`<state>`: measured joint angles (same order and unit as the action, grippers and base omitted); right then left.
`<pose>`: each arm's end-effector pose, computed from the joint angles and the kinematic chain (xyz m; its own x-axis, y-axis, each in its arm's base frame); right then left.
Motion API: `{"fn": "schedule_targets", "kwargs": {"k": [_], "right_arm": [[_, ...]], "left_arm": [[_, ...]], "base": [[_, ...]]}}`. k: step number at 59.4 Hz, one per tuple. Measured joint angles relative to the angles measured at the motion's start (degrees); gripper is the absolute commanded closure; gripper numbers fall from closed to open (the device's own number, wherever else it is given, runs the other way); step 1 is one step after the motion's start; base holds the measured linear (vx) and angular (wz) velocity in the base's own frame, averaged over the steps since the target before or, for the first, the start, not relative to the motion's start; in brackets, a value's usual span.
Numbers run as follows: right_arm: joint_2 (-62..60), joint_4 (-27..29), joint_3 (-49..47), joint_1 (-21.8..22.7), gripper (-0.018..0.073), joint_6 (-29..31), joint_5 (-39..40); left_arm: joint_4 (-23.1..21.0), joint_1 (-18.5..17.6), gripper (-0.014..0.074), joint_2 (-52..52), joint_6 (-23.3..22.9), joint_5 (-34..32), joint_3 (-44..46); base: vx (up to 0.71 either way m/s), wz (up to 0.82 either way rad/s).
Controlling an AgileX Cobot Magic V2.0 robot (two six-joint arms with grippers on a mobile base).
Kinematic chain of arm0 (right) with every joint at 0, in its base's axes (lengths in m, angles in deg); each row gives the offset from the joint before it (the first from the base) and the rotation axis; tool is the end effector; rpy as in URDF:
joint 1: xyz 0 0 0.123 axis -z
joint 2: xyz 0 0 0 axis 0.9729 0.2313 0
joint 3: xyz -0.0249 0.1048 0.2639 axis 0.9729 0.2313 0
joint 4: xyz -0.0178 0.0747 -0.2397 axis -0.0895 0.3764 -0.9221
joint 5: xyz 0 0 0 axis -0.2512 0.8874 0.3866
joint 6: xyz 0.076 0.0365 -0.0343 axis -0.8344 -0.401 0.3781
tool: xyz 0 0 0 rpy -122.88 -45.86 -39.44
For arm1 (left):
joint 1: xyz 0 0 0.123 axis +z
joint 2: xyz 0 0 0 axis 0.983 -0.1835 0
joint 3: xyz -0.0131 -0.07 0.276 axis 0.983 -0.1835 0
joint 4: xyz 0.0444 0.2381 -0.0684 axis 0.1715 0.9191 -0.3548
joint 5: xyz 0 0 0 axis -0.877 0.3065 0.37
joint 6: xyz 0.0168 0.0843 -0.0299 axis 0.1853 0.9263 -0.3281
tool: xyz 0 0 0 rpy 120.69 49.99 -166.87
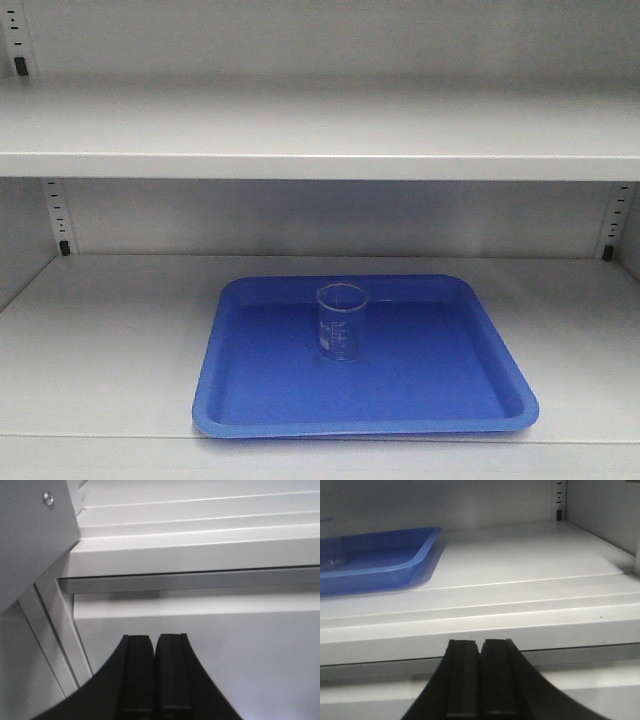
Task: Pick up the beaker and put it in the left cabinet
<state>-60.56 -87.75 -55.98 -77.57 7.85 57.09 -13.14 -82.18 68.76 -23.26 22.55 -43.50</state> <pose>0.0568 0.0009 0.1909 -0.0709 0.1146 -0.9909 -0.0082 0.9933 0.1155 0.0527 0.0033 0.1730 -0.2751 -0.0037 -0.9614 -0.0168 0.9999 0.0009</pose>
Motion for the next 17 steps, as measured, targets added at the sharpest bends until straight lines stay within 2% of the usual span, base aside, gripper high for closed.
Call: {"fn": "schedule_targets", "kwargs": {"k": [17], "right_arm": [[0.0, 0.0, 0.0, 0.0, 0.0565, -0.04, -0.14]], "left_arm": [[0.0, 0.0, 0.0593, 0.0, 0.0, 0.0, 0.0]], "base": [[0.0, 0.0]]}}
